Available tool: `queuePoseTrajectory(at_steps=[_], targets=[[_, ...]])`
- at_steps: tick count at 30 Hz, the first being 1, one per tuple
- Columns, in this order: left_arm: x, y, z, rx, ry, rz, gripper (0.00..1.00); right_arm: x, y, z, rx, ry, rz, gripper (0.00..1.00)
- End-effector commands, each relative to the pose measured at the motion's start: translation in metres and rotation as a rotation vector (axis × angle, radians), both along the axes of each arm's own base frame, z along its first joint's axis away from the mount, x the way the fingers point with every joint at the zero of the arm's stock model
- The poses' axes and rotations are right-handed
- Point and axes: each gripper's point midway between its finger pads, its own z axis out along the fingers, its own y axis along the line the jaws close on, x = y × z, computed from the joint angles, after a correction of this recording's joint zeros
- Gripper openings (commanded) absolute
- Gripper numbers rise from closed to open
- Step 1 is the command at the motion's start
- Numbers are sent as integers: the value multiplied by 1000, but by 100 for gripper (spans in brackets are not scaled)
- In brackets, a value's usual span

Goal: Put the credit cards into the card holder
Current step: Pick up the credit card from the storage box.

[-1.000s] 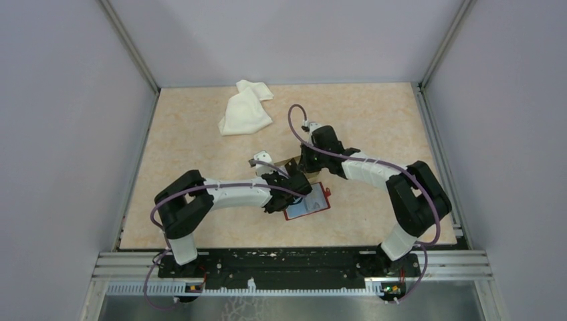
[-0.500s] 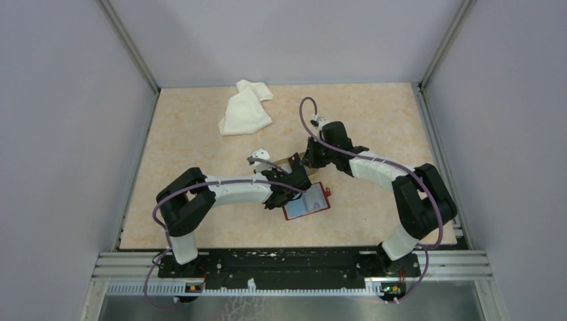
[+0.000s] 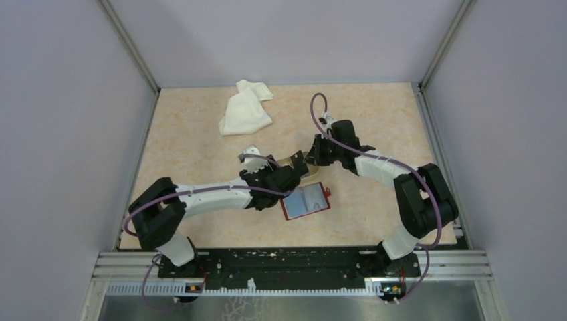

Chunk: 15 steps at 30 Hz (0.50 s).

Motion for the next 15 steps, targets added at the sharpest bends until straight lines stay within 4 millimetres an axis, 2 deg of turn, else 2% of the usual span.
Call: queuePoseTrajectory(at_steps=[1, 4, 8, 11, 15], targets=[[1, -25, 32, -102, -68, -211, 76, 4, 7, 32, 101, -60, 19, 0], [-6, -46, 50, -158, -104, -435, 90, 3, 7, 34, 124, -47, 24, 0], [-23, -65, 68, -277, -171, -760, 97, 1, 7, 36, 156, -31, 35, 0], [-31, -59, 73, -404, -216, -900, 98, -1, 9, 39, 179, -19, 47, 0], [-30, -49, 88, -544, -271, -990, 94, -3, 11, 41, 205, -7, 63, 0]])
